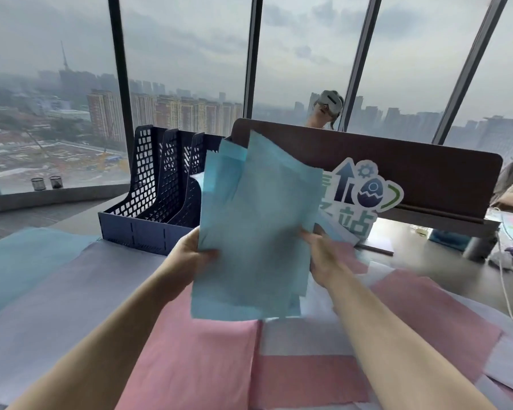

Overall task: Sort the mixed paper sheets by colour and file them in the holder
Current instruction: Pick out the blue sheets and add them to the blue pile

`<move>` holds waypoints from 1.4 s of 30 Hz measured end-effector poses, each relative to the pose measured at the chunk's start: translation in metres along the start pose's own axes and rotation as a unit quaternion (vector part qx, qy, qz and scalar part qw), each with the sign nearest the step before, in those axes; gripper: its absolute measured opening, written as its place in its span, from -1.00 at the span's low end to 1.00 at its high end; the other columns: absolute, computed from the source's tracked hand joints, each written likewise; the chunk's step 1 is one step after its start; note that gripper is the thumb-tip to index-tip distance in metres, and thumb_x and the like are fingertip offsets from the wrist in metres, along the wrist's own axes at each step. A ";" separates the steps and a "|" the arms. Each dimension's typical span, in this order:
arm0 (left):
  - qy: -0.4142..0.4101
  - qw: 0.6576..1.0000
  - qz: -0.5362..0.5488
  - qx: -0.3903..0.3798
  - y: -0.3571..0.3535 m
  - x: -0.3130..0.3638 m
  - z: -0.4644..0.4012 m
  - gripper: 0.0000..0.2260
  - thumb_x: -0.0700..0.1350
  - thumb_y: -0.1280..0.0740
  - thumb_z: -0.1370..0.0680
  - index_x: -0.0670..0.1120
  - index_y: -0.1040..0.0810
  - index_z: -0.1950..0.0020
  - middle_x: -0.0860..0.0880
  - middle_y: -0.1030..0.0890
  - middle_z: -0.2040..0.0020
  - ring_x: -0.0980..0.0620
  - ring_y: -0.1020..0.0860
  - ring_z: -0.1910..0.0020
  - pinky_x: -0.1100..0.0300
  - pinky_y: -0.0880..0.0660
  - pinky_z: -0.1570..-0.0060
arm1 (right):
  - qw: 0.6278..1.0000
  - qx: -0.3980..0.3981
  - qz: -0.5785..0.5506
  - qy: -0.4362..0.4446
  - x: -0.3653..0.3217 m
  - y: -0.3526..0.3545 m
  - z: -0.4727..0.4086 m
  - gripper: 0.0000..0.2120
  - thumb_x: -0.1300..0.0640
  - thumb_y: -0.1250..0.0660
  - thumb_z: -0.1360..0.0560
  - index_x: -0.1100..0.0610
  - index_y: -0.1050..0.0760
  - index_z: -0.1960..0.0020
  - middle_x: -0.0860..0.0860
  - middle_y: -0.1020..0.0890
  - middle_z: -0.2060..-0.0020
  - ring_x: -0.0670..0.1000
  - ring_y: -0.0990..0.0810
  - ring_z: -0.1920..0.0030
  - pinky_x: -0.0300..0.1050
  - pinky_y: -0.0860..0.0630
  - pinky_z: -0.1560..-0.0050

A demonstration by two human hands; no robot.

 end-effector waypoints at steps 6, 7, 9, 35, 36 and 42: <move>-0.082 0.995 -0.039 0.047 -0.002 0.034 -0.012 -0.58 -0.34 -0.45 -0.29 -0.03 -0.53 -0.08 0.05 -0.69 0.15 0.09 -0.64 0.18 0.20 -0.58 0.22 | 0.972 0.067 0.117 0.192 -0.052 -0.011 0.026 -0.61 0.26 -0.28 -0.38 0.04 -0.53 -0.19 0.02 -0.69 -0.02 0.10 -0.67 -0.02 0.12 -0.58 -0.11; -0.104 0.991 -0.029 0.074 -0.003 0.038 -0.014 -0.57 -0.37 -0.45 -0.30 0.00 -0.53 -0.08 0.04 -0.68 0.15 0.08 -0.64 0.18 0.17 -0.60 0.22 | 0.968 0.070 0.120 0.208 -0.054 -0.015 0.030 -0.60 0.23 -0.29 -0.39 0.05 -0.51 -0.22 0.02 -0.68 -0.06 0.09 -0.66 -0.06 0.14 -0.57 -0.15; -0.137 0.982 -0.039 0.123 -0.003 0.041 -0.018 -0.54 -0.33 -0.45 -0.29 0.06 -0.52 -0.08 0.04 -0.66 0.10 0.05 -0.63 0.16 0.10 -0.62 0.16 | 0.962 0.084 0.121 0.230 -0.051 -0.023 0.035 -0.46 0.12 -0.34 -0.37 0.07 -0.41 -0.35 0.04 -0.61 -0.21 0.09 -0.59 -0.21 0.16 -0.49 -0.28; -0.110 0.966 -0.094 0.215 -0.010 -0.032 0.010 -0.81 -0.22 -0.36 -0.46 0.07 -0.53 0.05 0.03 -0.66 0.18 0.06 -0.58 0.21 -0.02 -0.56 0.10 | 0.949 0.114 0.229 0.184 0.009 -0.048 0.075 -0.58 0.07 -0.15 -0.65 0.15 -0.30 -0.48 -0.04 -0.43 0.01 -0.08 -0.38 0.01 -0.12 -0.34 -0.16; -0.108 0.964 -0.104 0.219 -0.006 -0.027 0.009 -0.82 -0.25 -0.34 -0.48 0.04 -0.54 0.07 0.05 -0.66 0.20 0.08 -0.57 0.24 0.02 -0.55 0.13 | 0.947 0.121 0.234 0.186 0.006 -0.052 0.075 -0.62 0.12 -0.12 -0.66 0.19 -0.34 -0.45 -0.02 -0.42 0.09 -0.09 -0.36 0.10 -0.13 -0.31 -0.06; -0.084 0.950 -0.121 0.275 0.075 0.044 0.018 -0.84 -0.18 -0.28 -0.33 -0.13 -0.56 0.13 -0.02 -0.60 0.28 0.05 -0.50 0.34 0.19 -0.48 0.35 | 0.921 0.067 0.299 0.242 -0.032 -0.123 0.074 -0.76 0.27 -0.21 -0.51 0.10 -0.30 0.31 -0.05 -0.37 0.47 -0.07 -0.31 0.44 -0.03 -0.24 0.36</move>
Point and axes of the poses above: each hand's wrist, its own z-axis away from the middle knuckle, its own y-axis out of the back of the hand, x = y × z, the point moved 1 cm from there along -z, towards the middle knuckle
